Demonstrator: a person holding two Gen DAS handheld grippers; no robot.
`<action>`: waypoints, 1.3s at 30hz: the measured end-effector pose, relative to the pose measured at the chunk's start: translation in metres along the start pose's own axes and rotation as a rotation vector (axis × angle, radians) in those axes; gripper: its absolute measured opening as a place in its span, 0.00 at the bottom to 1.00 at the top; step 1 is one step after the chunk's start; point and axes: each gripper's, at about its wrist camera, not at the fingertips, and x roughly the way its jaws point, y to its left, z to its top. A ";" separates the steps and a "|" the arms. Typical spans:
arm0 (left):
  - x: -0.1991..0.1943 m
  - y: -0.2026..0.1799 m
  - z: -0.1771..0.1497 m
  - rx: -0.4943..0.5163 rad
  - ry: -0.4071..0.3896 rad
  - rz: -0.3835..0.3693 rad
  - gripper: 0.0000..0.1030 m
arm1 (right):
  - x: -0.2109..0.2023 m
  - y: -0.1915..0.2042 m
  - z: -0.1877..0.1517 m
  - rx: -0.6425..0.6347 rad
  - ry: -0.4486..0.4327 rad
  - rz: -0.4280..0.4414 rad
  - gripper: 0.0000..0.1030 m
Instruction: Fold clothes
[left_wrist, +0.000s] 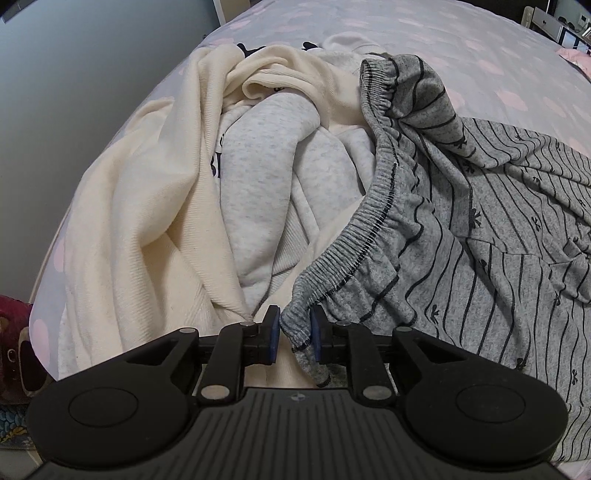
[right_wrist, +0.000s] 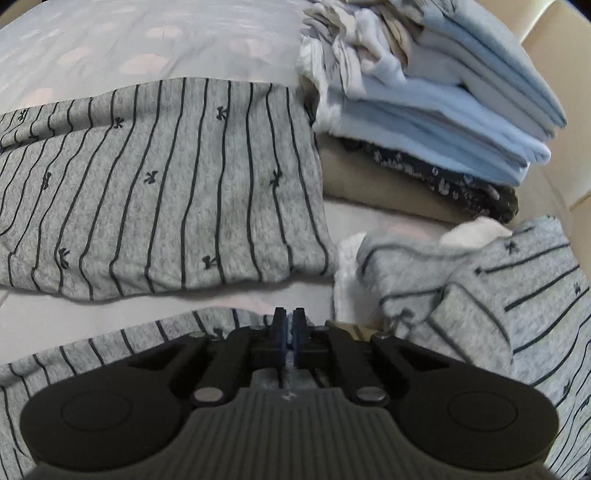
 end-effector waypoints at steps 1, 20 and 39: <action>-0.001 0.000 0.000 -0.001 0.000 0.000 0.15 | -0.004 -0.001 -0.001 0.004 -0.011 0.000 0.03; -0.002 -0.002 0.001 -0.002 0.010 0.028 0.15 | -0.090 -0.106 -0.007 0.446 -0.263 -0.193 0.00; -0.001 -0.005 0.002 0.010 0.029 0.027 0.15 | -0.130 -0.084 -0.091 0.167 -0.132 0.085 0.25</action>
